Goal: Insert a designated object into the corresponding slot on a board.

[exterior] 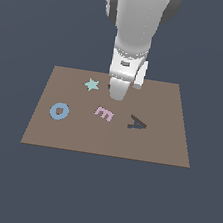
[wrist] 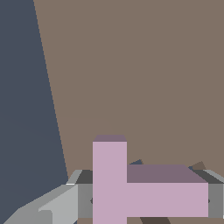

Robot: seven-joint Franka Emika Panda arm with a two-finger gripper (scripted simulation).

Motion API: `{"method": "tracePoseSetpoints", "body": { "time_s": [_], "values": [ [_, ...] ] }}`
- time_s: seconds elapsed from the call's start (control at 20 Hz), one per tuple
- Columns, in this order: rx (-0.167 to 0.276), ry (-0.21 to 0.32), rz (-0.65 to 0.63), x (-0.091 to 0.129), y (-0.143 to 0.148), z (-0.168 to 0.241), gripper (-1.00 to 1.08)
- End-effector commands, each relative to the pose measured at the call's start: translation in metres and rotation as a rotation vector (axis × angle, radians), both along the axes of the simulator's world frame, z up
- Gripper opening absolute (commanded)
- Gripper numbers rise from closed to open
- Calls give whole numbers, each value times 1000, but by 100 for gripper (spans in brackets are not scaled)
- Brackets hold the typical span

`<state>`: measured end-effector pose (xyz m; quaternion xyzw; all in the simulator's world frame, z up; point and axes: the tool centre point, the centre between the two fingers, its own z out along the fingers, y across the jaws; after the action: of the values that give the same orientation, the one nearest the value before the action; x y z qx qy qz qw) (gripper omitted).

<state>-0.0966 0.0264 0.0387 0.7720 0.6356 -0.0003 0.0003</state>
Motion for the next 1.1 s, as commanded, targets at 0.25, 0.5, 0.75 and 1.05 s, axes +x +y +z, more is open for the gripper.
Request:
{"method": "tracePoseSetpoints", "body": {
  "time_s": [0.25,0.5,0.75,1.05],
  "values": [
    [0,0,216,10,-11,1,-100],
    [-1,0,317,15,-15,2,-100],
    [-1,0,387,20,-17,2,-100],
    [-1,1,427,22,-18,2,-100]
  ]
}}
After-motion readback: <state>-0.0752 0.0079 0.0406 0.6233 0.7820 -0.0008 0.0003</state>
